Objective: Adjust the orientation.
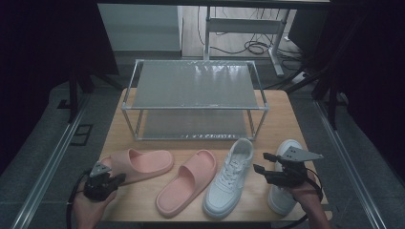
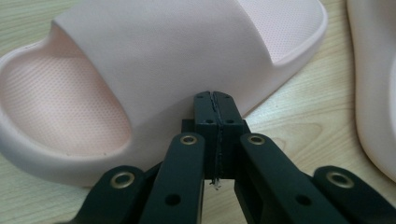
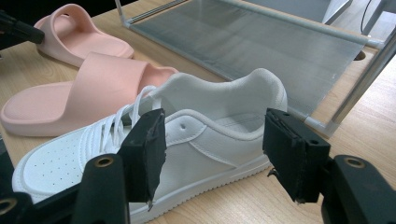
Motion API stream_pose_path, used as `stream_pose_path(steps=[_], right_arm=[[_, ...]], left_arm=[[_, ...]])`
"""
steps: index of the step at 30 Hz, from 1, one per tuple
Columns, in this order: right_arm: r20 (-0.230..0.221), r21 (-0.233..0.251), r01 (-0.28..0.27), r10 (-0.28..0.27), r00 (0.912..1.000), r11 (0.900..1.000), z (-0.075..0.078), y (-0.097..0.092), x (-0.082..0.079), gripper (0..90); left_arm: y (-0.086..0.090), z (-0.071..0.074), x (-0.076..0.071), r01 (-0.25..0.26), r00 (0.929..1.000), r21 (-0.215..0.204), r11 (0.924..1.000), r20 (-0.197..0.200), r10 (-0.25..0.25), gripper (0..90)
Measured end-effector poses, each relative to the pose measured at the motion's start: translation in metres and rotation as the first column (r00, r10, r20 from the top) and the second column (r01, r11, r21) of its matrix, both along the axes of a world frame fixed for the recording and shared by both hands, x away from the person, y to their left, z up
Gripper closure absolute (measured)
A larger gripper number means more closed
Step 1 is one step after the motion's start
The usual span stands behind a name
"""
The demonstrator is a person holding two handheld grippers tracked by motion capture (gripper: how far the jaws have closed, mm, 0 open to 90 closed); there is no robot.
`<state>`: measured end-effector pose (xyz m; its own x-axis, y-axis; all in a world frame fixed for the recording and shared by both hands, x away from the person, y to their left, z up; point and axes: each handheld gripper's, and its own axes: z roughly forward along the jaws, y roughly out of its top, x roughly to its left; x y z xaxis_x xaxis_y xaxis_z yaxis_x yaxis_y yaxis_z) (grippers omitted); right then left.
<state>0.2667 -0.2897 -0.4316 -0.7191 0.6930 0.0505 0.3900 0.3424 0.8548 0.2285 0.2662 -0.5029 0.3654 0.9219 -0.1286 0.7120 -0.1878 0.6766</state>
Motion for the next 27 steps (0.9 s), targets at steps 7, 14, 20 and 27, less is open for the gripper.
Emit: stream_pose_path(steps=[7, 14, 20, 27], right_arm=[[0.003, 0.0, 0.003, -0.003, 1.0, 1.0, 0.0, -0.001, 0.0, 40.0], [0.008, -0.003, -0.003, 0.003, 1.0, 1.0, 0.001, 0.0, -0.001, 40.1], [0.009, 0.011, -0.008, 0.008, 0.9999, 0.9999, 0.003, 0.001, -0.002, 39.8], [0.01, 0.01, -0.009, 0.009, 0.9999, 0.9999, 0.004, 0.001, -0.003, 39.8]], left_arm=[[-0.016, 0.018, -0.002, 0.036, 0.9979, -0.008, 0.9993, 0.054, -0.036, 90.0], [-0.058, 0.042, 0.037, 0.118, 0.9894, 0.005, 0.993, 0.085, -0.118, 90.0], [-0.086, 0.041, 0.069, 0.145, 0.9877, 0.031, 0.989, 0.055, -0.146, 89.9], [-0.104, 0.031, 0.104, 0.142, 0.9898, 0.049, 0.9887, 0.004, -0.142, 89.9]])
